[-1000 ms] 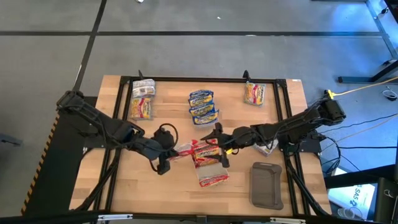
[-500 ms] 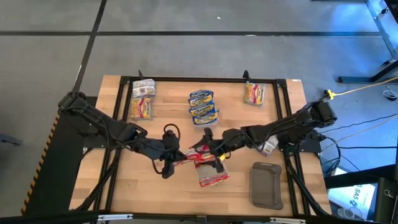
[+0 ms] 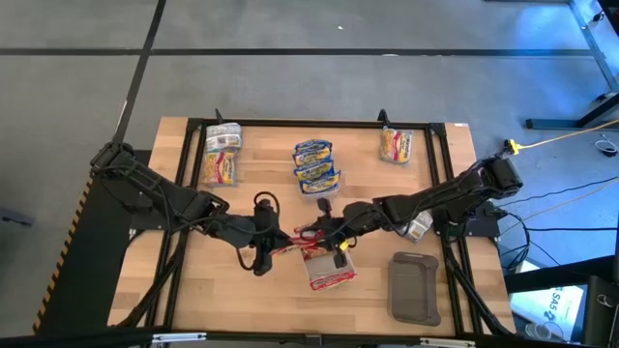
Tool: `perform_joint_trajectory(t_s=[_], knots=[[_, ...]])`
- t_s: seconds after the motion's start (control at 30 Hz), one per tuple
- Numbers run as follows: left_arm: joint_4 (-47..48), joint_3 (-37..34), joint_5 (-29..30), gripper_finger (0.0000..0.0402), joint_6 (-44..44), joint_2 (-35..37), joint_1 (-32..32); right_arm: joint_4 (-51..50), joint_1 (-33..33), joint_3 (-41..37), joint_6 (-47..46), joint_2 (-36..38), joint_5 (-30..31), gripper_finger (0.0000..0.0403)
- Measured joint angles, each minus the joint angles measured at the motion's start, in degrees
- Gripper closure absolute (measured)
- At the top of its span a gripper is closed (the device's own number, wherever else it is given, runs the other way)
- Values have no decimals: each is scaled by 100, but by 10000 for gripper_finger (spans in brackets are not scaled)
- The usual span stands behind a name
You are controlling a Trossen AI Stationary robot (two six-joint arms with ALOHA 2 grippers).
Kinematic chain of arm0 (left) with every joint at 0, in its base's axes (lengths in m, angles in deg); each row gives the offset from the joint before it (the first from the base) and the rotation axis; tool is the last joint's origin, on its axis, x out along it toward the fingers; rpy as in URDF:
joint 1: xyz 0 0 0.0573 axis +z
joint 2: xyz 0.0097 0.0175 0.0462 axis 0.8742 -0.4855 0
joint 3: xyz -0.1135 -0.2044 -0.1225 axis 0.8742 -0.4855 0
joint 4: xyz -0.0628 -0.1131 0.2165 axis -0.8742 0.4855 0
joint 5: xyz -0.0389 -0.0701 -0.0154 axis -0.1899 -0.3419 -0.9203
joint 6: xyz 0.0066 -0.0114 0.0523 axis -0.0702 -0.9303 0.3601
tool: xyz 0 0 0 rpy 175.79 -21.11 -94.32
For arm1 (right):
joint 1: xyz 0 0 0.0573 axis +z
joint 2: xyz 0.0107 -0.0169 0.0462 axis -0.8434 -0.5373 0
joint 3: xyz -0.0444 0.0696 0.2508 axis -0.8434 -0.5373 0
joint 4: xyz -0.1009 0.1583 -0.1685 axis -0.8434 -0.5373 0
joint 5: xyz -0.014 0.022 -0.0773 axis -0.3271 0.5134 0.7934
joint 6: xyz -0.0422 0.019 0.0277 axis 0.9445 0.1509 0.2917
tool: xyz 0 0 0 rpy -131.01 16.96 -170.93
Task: Sort Maruchan noodles
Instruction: Put the red noodle pack into the white bin
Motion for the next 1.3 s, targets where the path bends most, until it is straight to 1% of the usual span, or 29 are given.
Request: perform_joint_trajectory(t_s=[0.17,0.23,0.37,0.43,0.57,0.7,0.87,0.97,1.03,1.2,1.27,1.3], knots=[[-46,0,69,294,448,147,65,-870,-2,-2,-205,288,580,298],[-77,4,78,266,618,140,117,-1124,-7,-2,-416,377,681,294],[-357,8,73,211,970,63,299,-1248,-9,-2,-819,423,695,295],[-294,4,69,190,1054,-23,383,-1243,-7,-4,-952,423,695,298],[-193,-2,23,167,1056,-212,515,-1205,-7,-4,-1198,423,693,295],[-133,-2,-130,167,971,-457,603,-1135,-7,-6,-1411,423,693,292],[-82,-2,-237,168,865,-731,683,-1057,-7,-7,-1439,423,687,296],[-72,-2,-274,177,713,-767,722,-1097,-7,-9,-1514,423,686,290],[-63,-2,-281,196,647,-767,754,-1093,-7,-9,-1554,423,686,287],[-26,-2,-337,271,653,-765,764,-1050,-7,-11,-1558,423,542,281],[-4,-2,-363,295,665,-765,760,-1045,-7,-11,-1554,423,533,269],[3,0,-386,296,665,-765,762,-1047,-7,-11,-1543,423,529,259]])
